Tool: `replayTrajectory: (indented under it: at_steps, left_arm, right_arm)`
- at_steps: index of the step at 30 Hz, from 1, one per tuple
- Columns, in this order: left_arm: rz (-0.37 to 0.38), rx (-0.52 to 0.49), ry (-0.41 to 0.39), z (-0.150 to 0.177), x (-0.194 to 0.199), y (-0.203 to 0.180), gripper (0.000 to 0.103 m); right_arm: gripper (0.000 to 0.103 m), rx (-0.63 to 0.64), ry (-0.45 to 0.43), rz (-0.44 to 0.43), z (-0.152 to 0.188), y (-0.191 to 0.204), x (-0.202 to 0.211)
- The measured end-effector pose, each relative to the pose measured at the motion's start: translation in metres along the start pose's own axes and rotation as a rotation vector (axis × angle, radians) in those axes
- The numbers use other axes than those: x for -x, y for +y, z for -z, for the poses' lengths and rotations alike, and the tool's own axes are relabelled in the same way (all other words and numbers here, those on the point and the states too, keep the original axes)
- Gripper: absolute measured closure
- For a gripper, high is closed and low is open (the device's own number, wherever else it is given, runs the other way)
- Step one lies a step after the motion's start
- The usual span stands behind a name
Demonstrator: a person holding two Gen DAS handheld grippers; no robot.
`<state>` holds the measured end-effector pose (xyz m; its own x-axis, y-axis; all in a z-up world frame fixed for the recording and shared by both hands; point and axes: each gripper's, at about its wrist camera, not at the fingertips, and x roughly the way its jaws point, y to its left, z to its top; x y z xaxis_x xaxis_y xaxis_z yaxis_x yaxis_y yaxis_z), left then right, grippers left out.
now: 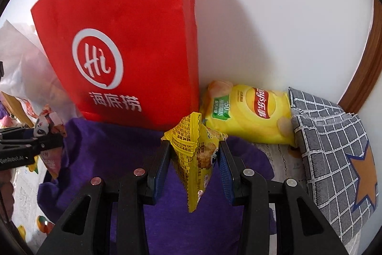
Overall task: Organize snacks
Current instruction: 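Carry both packets over the purple towel with both grippers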
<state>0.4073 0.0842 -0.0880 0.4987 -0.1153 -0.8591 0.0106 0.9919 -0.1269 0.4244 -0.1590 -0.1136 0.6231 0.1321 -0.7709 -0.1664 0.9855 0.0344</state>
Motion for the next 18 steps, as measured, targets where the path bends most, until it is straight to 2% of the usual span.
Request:
replayTrajectory:
  at_steps: [7,18]
  left_arm:
    - [-0.004,0.027,0.009,0.001,-0.001,0.013,0.053]
    - [-0.04,0.009,0.068,0.004,-0.022,0.006,0.053]
  right_arm:
    - [0.063,-0.014,0.001,0.005,0.001,-0.004,-0.002]
    - [0.063,0.026,0.077,-0.013,0.007,0.01,-0.025]
